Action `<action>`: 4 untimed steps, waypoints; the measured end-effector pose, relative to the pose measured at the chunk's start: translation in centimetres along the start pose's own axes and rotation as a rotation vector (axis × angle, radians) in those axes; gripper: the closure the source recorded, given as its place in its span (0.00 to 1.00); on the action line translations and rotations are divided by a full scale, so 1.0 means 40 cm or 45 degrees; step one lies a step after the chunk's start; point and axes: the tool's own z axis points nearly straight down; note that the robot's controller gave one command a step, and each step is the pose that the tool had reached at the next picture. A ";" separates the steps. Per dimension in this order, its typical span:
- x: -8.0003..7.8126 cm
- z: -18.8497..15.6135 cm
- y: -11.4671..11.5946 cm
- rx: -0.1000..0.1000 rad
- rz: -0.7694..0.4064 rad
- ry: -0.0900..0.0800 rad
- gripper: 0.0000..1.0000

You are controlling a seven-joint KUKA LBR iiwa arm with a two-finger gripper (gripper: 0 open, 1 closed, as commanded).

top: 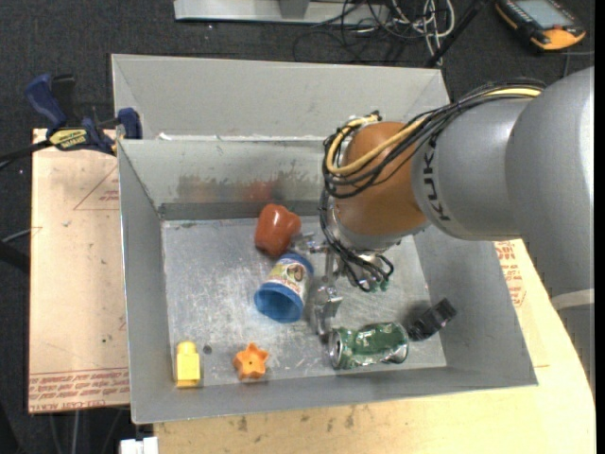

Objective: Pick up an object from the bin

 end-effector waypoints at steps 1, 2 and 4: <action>-0.029 0.001 -0.006 0.000 -0.336 -0.004 0.00; -0.061 0.002 0.035 0.003 -0.554 -0.002 0.00; -0.086 -0.001 0.192 0.002 -0.975 0.000 1.00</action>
Offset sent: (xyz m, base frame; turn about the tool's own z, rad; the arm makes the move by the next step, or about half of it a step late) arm 0.0289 0.0490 -0.0018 -0.4939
